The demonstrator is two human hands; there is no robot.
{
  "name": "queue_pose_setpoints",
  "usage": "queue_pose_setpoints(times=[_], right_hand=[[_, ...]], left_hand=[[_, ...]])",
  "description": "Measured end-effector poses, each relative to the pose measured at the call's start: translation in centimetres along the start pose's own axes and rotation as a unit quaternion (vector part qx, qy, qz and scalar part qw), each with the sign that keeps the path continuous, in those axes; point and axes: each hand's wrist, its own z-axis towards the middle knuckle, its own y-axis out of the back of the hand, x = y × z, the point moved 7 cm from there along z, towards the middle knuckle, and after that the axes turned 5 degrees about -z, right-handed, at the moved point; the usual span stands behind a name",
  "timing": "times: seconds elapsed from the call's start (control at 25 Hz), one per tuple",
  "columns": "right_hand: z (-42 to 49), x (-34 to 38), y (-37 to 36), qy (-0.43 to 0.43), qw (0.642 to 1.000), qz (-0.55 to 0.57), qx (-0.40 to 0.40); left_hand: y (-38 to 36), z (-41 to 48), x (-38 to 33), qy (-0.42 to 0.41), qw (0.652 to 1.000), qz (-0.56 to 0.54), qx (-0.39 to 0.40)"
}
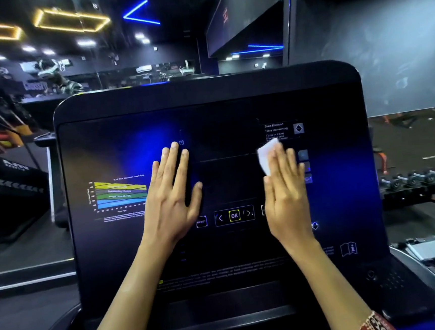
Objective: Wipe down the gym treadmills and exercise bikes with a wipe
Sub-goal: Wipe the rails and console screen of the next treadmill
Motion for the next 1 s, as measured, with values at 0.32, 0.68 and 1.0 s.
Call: queue_pose_setpoints(times=[0.32, 0.68, 1.0], right_hand=[[6.2, -0.8, -0.1, 0.011, 1.0, 0.021, -0.005], [9.7, -7.3, 1.7, -0.068, 0.996, 0.028, -0.048], [3.1, -8.1, 2.6, 0.021, 1.0, 0.018, -0.005]], left_hand=[[-1.8, 1.2, -2.6, -0.011, 1.0, 0.001, 0.0], [-4.3, 3.1, -5.6, -0.023, 1.0, 0.016, 0.007], [-6.5, 3.8, -8.5, -0.026, 1.0, 0.009, 0.0]])
